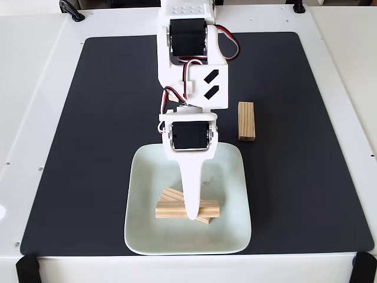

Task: Pick up the wooden block and place them on the plate.

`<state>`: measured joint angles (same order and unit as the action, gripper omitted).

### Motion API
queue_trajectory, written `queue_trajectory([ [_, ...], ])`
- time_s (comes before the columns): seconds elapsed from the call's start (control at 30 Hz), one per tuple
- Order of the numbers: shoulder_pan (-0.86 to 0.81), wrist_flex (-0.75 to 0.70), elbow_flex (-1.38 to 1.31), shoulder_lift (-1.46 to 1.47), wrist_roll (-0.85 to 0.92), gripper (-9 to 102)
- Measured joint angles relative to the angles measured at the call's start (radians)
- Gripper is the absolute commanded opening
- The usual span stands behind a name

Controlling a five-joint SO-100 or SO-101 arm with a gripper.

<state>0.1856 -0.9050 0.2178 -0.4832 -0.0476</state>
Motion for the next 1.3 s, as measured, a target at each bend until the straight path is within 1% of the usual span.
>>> queue_trajectory([
  [0.13, 0.000, 0.000, 0.000, 0.000, 0.000, 32],
  [0.2, 0.000, 0.000, 0.000, 0.000, 0.000, 40],
  [0.27, 0.000, 0.000, 0.000, 0.000, 0.000, 43],
  [0.4, 0.000, 0.000, 0.000, 0.000, 0.000, 43],
  [0.43, 0.000, 0.000, 0.000, 0.000, 0.003, 41],
  [0.5, 0.000, 0.000, 0.000, 0.000, 0.003, 35],
  [0.57, 0.000, 0.000, 0.000, 0.000, 0.003, 25],
  [0.7, 0.000, 0.000, 0.000, 0.000, 0.003, 0],
  [0.73, 0.000, 0.000, 0.000, -0.003, 0.003, -2],
  [0.8, 0.000, 0.000, 0.000, -0.023, 0.003, 0],
  [0.93, 0.009, -0.026, 0.000, -0.097, 0.003, -1],
  [1.2, 0.057, -0.222, 0.005, -0.256, -0.046, -1],
  [1.3, 0.067, -0.247, 0.074, -0.351, -0.046, -1],
])
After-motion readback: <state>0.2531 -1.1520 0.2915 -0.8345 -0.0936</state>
